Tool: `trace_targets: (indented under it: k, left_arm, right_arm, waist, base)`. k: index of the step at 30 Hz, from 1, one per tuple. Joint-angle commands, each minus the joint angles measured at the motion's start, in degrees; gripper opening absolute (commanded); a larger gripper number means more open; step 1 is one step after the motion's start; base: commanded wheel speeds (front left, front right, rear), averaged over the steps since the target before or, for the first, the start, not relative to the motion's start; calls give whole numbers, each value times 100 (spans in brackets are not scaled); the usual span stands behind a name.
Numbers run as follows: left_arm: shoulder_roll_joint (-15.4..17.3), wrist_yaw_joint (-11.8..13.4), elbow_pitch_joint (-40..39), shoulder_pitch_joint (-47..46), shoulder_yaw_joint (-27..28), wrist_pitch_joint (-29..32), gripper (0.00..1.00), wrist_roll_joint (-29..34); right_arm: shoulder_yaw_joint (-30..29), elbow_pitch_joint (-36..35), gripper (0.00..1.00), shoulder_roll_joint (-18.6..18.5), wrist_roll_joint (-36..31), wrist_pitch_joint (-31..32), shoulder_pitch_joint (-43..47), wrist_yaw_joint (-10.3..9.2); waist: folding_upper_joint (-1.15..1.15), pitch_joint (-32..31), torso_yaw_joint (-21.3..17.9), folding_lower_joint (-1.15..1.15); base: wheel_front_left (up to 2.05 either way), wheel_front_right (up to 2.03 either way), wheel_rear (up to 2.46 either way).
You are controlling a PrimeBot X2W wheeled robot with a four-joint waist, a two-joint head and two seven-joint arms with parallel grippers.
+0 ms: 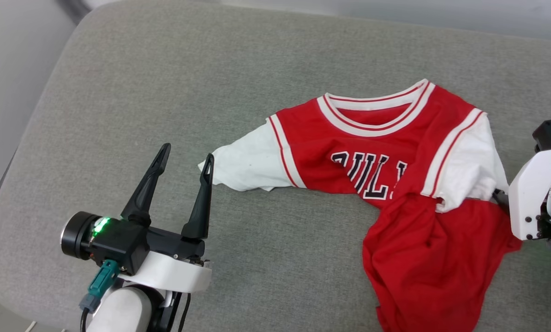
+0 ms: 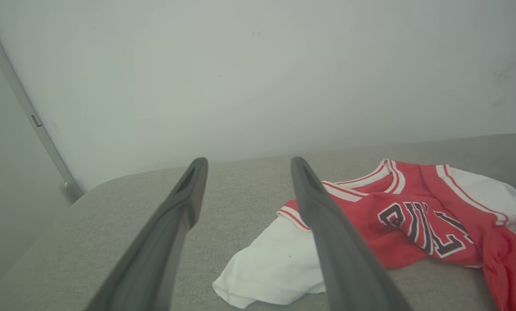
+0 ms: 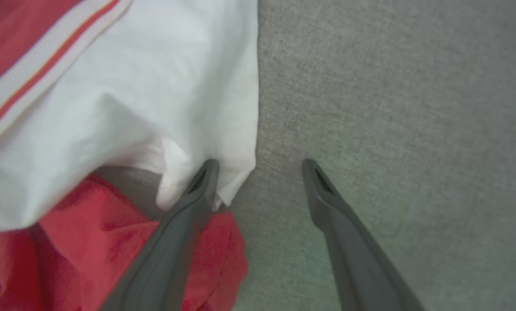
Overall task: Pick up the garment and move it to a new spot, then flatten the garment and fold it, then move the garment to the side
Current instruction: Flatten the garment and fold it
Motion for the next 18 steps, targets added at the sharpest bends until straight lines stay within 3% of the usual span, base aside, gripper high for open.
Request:
trace_targets:
  k: [1, 4, 5, 7, 18]
  left_arm:
    - [-72, -52, 26, -73, 25, -13, 100, 46]
    - [-166, -115, 54, -51, 83, -14, 100, 92]
    - [-188, -148, 65, -39, 108, -14, 100, 114]
    - [-221, -188, 99, -25, 152, -14, 100, 146]
    - [-324, -400, 261, 90, 358, -14, 100, 241]
  right_arm:
    - [-19, 147, 100, 18, -56, -45, -4, -2]
    - [-5, 433, 100, 108, -52, -61, 158, -2]
    - [10, 517, 96, 114, -43, -75, 220, -2]
    - [59, 628, 0, 82, -3, -125, 333, -2]
    - [-48, 819, 0, -201, 92, -672, 498, -6]
  waist:
    - [0, 101, 150, 0]
    - [0, 125, 198, 0]
    - [0, 127, 204, 0]
    - [0, 116, 202, 0]
    - [0, -325, -172, 0]
  base:
    - [0, 0, 0]
    - [0, 0, 0]
    - [0, 0, 0]
    - [0, 0, 0]
    - [0, 0, 0]
